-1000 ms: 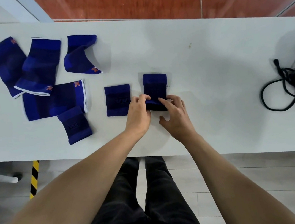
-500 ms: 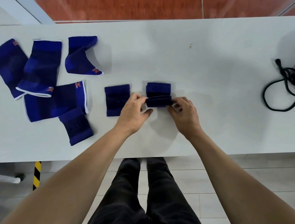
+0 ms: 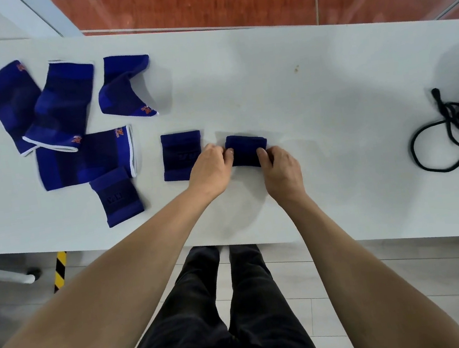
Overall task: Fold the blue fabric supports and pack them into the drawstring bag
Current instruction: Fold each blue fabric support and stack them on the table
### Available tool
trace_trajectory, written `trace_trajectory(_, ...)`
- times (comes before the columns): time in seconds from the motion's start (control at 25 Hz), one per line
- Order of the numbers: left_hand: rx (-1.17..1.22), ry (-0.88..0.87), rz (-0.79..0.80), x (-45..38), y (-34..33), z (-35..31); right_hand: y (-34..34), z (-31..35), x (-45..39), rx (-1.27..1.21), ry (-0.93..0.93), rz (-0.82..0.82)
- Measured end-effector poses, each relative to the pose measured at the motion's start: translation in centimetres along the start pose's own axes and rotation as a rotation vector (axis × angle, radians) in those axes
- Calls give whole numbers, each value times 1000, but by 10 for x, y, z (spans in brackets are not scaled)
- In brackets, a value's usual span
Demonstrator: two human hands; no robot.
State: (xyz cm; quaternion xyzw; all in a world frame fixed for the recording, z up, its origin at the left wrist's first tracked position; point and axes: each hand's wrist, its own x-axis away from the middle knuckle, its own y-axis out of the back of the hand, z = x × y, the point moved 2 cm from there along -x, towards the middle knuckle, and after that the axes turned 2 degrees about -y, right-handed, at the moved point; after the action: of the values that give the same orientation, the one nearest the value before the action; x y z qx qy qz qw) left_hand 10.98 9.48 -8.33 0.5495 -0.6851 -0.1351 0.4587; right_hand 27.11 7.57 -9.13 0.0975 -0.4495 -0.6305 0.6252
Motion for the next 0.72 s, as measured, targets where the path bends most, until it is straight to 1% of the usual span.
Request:
trace_trajectory(0.2,-86,95,-90,-6,2,-8,1,8,-10,60,-112,50)
trace_trajectory(0.32,-125,67,-221,-7,3,-13,-1,10,-11,37,-152,45)
trace_trajectory(0.36,-127,5,-293,-7,3,-15,0,10,-10,40,-145,26)
trace_trajectory(0.4,-179,-106,-362,-7,2,-16,0,9,-10,40,-140,3)
trace_trajectory(0.44,-284,-257,-406,-7,-1,-15,1,9,-9,31,-138,-27)
trace_trajectory(0.48,-410,-424,-415,-7,-5,-11,3,8,-9,15,-133,-56)
trace_trajectory(0.52,-503,-551,-400,-5,-10,-7,4,9,-8,-1,-109,-83)
trace_trajectory(0.56,-547,-606,-379,-4,-12,-1,5,9,-7,-6,-52,-112)
trace_trajectory(0.6,-562,-605,-363,-2,-14,3,4,9,-6,19,35,-154)
trace_trajectory(0.72,-566,-506,-295,4,-19,11,-8,6,-3,216,307,-307)
